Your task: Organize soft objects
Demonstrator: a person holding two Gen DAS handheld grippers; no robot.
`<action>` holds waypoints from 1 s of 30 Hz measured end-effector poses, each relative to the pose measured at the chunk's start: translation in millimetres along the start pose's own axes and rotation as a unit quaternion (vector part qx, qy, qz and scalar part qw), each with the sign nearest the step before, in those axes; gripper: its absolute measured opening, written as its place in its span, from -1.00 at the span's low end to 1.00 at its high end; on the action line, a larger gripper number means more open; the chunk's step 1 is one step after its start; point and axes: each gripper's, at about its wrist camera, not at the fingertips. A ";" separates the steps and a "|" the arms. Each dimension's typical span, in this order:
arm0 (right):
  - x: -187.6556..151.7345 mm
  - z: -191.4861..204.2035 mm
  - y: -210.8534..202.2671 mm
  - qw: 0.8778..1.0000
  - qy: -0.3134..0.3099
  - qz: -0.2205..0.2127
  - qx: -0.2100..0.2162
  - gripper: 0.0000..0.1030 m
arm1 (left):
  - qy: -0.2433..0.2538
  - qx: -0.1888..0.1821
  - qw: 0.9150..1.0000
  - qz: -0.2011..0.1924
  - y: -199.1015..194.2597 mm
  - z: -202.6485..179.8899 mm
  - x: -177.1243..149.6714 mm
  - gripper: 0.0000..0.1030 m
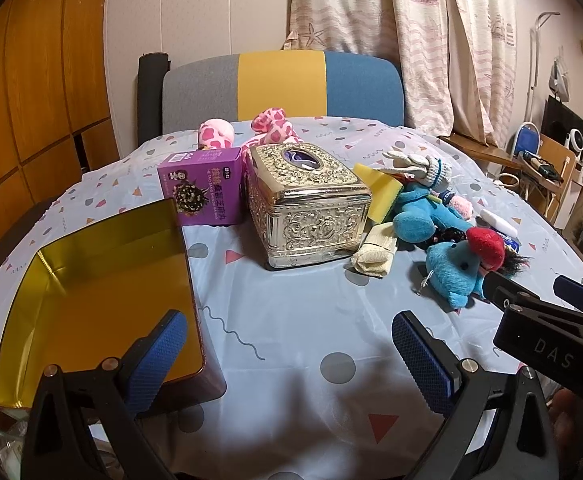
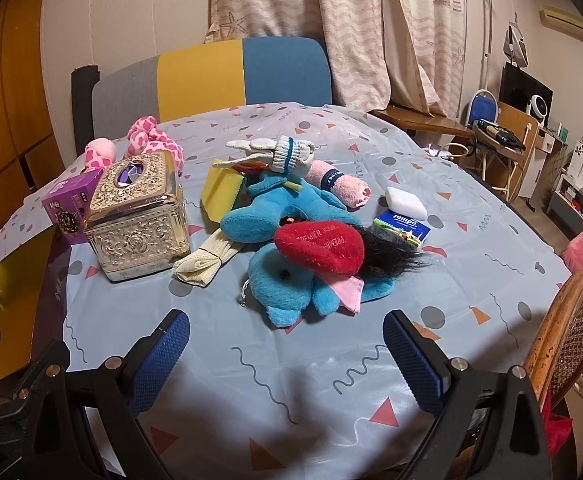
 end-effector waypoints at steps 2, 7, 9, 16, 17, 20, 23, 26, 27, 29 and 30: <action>0.0 0.1 0.3 1.000 -0.001 0.001 0.000 0.93 | 0.000 0.000 1.000 0.000 0.0 -0.1 -0.1 0.99; -0.3 -0.2 0.6 1.000 0.000 0.001 0.000 0.93 | 0.000 0.000 1.000 0.000 0.0 -0.1 -0.1 0.99; -0.6 -0.2 0.8 1.000 0.000 0.001 0.000 0.93 | 0.000 0.000 1.000 0.000 0.0 -0.2 -0.3 0.99; -1.1 -1.1 1.5 1.000 0.001 0.003 0.000 0.93 | 0.001 0.001 1.000 0.004 0.7 -0.5 -2.7 0.99; -1.1 -1.0 1.5 1.000 0.001 0.003 0.000 0.93 | 0.001 0.000 1.000 0.004 0.8 -0.6 -3.0 0.99; -0.9 -1.0 1.3 1.000 0.001 0.003 0.000 0.93 | 0.002 0.001 1.000 0.007 1.5 -1.0 -2.8 0.99; -1.0 -1.2 1.4 1.000 0.002 0.003 0.000 0.93 | 0.003 0.001 1.000 0.007 1.6 -1.5 -2.2 0.99; -0.3 -1.9 1.2 1.000 0.003 0.001 0.000 0.93 | 0.003 0.001 1.000 0.008 1.5 -1.3 -2.3 0.99; 0.1 -2.1 0.8 1.000 0.003 0.001 -0.001 0.93 | 0.002 0.001 1.000 0.007 1.5 -1.4 -2.2 0.99; 1.6 -3.5 1.6 1.000 0.004 0.000 -0.001 0.93 | 0.003 0.001 1.000 0.006 1.5 -1.5 -2.4 0.99; 2.0 -4.2 1.7 1.000 0.005 0.000 -0.001 0.93 | 0.004 0.001 1.000 0.007 1.4 -1.7 -2.0 0.99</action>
Point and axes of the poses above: each gripper's, at about its wrist camera, not at the fingertips, and y roughly the way its jaws point, z to its left, x to its top, and after that the axes turned 4 degrees about -z, right-handed
